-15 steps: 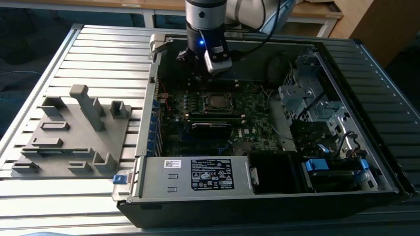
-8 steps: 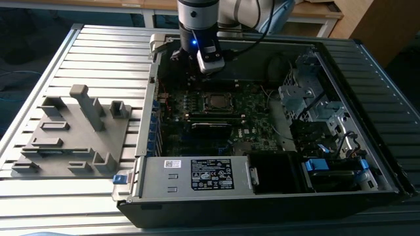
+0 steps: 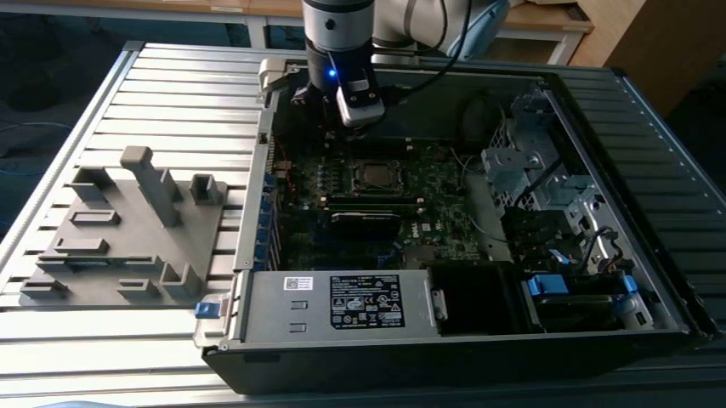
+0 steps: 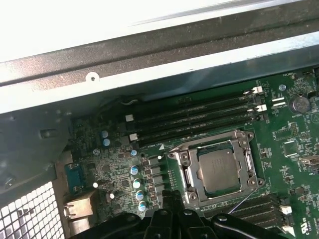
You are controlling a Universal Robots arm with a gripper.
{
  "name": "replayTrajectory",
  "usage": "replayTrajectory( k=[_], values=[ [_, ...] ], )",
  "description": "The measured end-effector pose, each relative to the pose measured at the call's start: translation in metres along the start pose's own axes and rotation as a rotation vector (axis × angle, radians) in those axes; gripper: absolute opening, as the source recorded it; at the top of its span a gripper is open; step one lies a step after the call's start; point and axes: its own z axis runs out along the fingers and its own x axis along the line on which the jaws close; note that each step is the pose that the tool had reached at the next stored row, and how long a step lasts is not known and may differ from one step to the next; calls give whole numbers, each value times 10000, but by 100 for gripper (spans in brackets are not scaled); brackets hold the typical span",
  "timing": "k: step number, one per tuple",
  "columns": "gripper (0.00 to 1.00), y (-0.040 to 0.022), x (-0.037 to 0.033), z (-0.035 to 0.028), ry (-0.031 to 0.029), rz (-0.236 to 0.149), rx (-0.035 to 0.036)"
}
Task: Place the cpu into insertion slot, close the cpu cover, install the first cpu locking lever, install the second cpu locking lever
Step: 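Install the first cpu locking lever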
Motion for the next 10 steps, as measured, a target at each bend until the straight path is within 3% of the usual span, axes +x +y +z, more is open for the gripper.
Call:
replayTrajectory(
  k=[2,10],
  values=[
    [11,0,1,0,4,-84,-3],
    [11,0,0,3,40,-1184,-49]
  ],
)
